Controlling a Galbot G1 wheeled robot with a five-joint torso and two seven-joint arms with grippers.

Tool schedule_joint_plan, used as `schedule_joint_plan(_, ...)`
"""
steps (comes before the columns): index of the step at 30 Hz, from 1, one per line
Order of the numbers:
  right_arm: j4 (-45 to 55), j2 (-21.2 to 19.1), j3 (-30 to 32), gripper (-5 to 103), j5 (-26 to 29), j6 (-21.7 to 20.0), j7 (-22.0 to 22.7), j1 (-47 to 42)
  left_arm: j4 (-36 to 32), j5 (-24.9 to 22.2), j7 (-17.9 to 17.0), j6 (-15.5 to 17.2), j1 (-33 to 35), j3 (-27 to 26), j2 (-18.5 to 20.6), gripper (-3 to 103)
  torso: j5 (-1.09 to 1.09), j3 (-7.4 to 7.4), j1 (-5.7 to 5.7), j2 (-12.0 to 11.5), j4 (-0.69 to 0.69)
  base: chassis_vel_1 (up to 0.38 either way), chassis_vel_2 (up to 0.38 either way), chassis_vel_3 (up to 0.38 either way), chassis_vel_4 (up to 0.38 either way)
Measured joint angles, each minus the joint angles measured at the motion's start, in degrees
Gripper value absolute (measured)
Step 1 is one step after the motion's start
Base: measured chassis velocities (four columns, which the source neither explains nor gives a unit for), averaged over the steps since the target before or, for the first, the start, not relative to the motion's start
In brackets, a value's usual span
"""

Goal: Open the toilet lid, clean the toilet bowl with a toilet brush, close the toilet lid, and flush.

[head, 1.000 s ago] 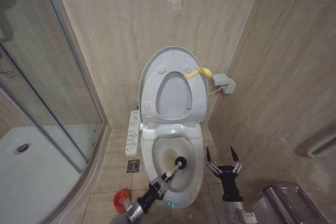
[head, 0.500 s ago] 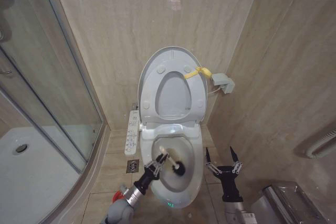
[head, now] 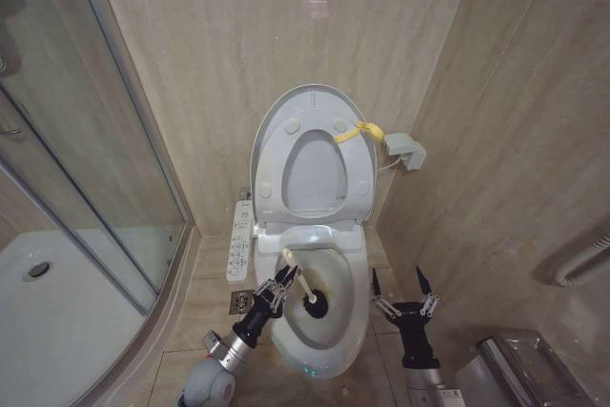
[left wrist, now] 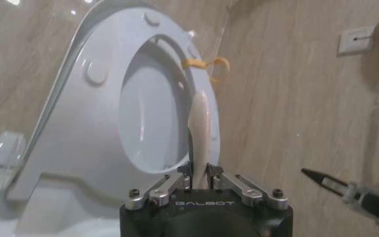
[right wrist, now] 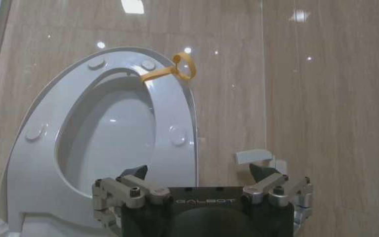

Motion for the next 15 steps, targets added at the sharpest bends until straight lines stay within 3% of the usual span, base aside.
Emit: schedule_joint_plan(15,-1.89,0.70,-0.45,100,-0.55,0.01,0.01,1.09,-15.54,1.54,-5.35,2.95,6.27,-5.77,3.39,15,0.01,0.00,0.00,0.00,0.00,0.000,0.000,0.000,0.000)
